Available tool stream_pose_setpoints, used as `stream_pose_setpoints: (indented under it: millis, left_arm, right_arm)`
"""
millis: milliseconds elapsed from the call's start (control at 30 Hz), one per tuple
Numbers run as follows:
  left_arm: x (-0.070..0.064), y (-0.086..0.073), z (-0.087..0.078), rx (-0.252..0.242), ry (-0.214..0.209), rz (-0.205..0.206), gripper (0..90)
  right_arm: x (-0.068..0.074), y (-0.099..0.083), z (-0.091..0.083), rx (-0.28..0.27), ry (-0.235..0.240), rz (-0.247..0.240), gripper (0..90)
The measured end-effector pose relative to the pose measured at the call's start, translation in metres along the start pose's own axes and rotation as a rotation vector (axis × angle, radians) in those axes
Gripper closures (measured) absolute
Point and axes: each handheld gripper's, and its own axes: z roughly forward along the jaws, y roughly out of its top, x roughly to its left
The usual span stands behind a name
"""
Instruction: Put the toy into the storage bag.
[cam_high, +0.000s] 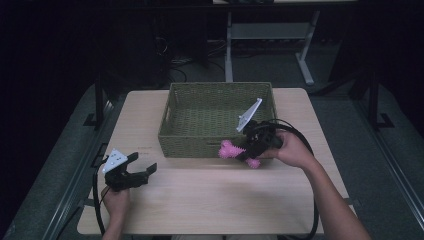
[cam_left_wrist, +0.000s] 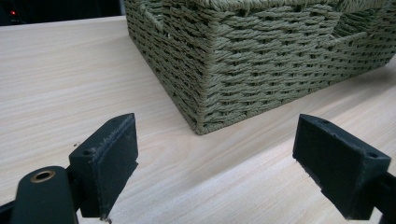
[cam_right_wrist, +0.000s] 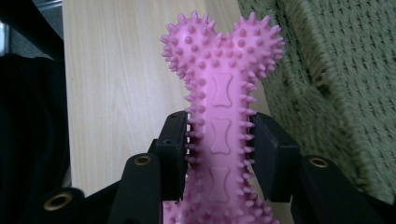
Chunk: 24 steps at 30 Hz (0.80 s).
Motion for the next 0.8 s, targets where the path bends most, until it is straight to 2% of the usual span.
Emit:
stream_pose_setpoints:
  millis: [400,800]
  left_arm:
    - [0.0,0.0,0.0,0.001,0.001,0.005,13.6]
    - [0.0,0.0,0.0,0.002,0.002,0.0,13.6]
  right_arm:
    - [-0.011,0.009,-0.011,-0.004,-0.004,0.002,58.2]
    - [-0.021,0.018,-0.02,0.021,-0.016,0.006,58.2]
